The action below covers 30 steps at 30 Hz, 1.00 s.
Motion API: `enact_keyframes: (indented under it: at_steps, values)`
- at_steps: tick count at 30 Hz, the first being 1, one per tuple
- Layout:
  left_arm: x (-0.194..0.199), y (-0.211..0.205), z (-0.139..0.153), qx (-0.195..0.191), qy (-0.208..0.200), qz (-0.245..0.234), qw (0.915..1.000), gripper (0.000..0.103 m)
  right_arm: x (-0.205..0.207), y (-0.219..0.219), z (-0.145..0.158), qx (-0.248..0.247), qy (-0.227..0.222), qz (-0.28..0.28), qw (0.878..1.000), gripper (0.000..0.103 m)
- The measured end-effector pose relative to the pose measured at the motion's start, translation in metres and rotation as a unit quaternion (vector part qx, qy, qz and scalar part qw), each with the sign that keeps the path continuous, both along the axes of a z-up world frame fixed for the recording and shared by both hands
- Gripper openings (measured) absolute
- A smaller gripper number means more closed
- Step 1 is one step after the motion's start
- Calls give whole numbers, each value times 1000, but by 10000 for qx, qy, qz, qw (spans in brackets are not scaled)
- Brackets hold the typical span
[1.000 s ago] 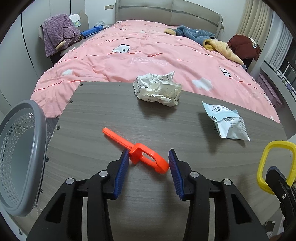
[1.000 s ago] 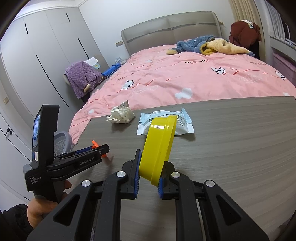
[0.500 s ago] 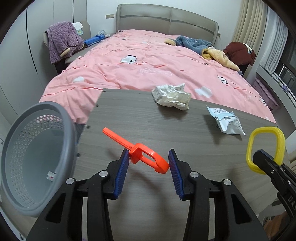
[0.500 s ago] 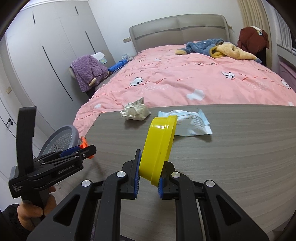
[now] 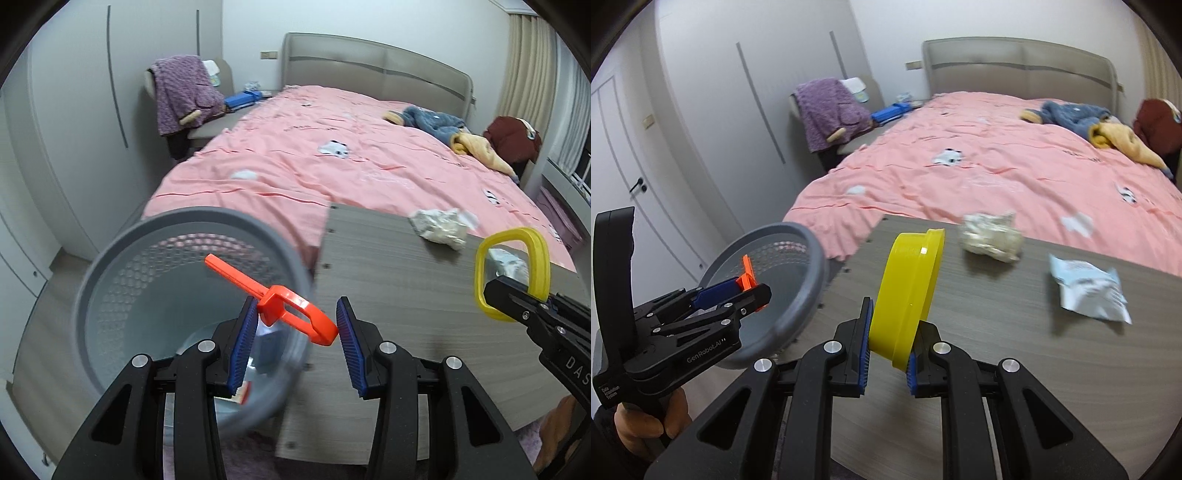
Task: Collect trash
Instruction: 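Carry the orange piece and yellow lid over the basket with both tools, then open both tools dropping the orange piece and yellow lid into the basket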
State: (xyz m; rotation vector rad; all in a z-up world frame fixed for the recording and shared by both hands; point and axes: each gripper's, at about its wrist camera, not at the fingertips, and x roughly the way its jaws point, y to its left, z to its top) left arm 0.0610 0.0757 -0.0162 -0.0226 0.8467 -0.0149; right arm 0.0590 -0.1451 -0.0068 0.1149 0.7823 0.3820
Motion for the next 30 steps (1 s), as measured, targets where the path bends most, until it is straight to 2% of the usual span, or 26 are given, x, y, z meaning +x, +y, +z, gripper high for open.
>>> enact_keyframes:
  at_steps: [6,12,18,25,27,28,30]
  values:
    - [1,59,-3,27,-17,353,9994,42,16,65,4,-49,-3,628,9980,16]
    - [1,96,-13,-8,51,601,9982,42,27,115,-3,-91,129,1095,9939,16]
    - [7,115,-23,-139,133,701,9974,42,35,151,-11,-167,306,1515,9878,16]
    - [10,129,-27,-235,162,835,9961,43,42,171,-19,-237,419,1694,9844,18]
    - [7,132,-27,-253,155,872,9957,44,43,172,-20,-251,419,1697,9843,21]
    - [6,133,-27,-270,155,888,9956,51,43,173,-21,-252,415,1692,9844,24]
    - [5,136,-28,-267,143,964,9949,58,42,172,-20,-239,375,1646,9854,42]
